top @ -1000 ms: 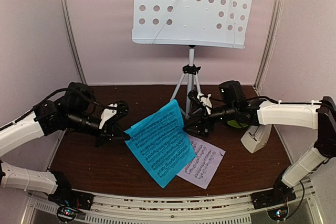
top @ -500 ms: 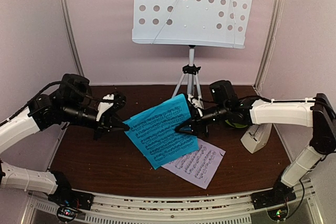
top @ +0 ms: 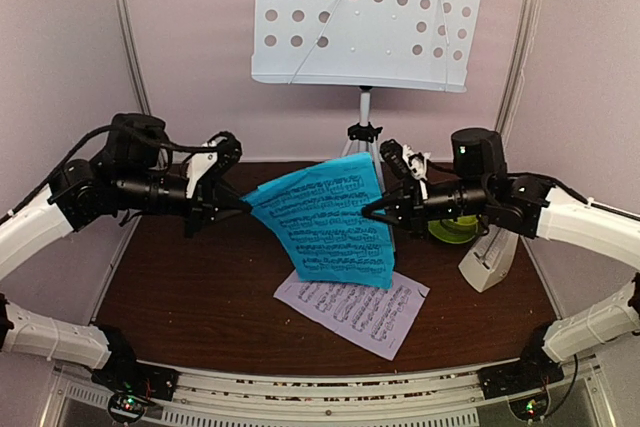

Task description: Set up the instrument practice props

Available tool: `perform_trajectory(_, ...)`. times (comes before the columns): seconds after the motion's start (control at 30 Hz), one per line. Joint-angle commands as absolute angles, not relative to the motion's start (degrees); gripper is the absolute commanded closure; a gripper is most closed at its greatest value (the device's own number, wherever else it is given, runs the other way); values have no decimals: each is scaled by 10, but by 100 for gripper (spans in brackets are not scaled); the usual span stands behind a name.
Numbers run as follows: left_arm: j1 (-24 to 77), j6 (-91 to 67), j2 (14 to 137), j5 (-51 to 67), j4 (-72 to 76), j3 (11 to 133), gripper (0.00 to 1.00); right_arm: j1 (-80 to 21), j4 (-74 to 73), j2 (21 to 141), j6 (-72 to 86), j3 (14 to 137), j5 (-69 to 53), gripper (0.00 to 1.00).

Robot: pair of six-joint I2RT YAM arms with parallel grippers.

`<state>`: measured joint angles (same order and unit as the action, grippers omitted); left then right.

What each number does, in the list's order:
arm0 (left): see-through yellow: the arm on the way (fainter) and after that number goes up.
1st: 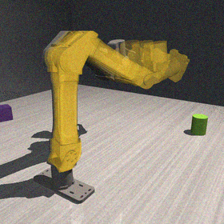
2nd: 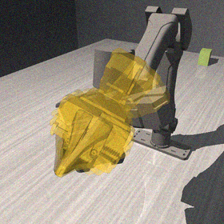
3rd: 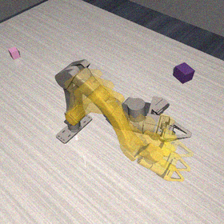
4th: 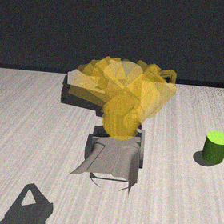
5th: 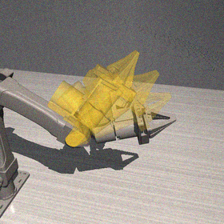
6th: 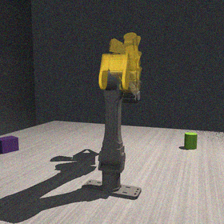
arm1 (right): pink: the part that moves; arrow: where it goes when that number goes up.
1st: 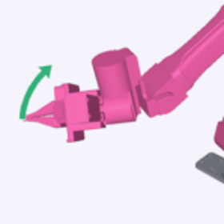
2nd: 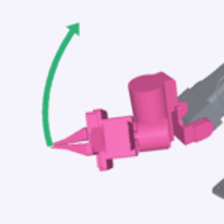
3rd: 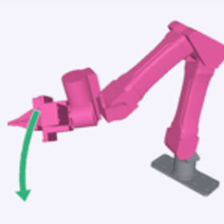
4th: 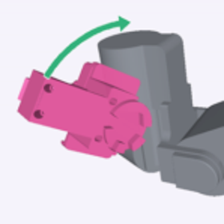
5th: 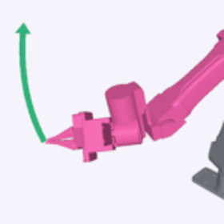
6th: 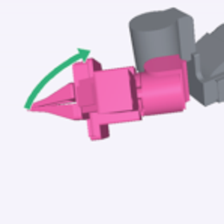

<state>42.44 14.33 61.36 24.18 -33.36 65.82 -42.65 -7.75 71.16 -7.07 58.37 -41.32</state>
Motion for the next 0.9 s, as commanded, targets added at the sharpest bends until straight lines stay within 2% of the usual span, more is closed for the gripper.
perform_trajectory(0.0, 426, 106, 624, 202, -289, 714, 80, -426, -129, 662, -62, 629, -364, 100)
perform_trajectory(0.13, 425, 74, 626, 165, -262, 753, 55, -424, -146, 627, -35, 663, -321, 100)
perform_trajectory(0.17, 425, 65, 625, 154, -256, 762, 51, -424, -150, 620, -27, 673, -308, 100)
perform_trajectory(0.3, 425, 40, 640, 101, -255, 824, 47, -421, -163, 603, -3, 723, -264, 100)
perform_trajectory(0.57, 428, -4, 708, 13, -229, 960, 46, -406, -119, 589, 52, 803, -193, 100)
perform_trajectory(0.87, 463, 58, 808, -78, -182, 1088, 44, -374, -70, 599, 103, 874, -160, 100)
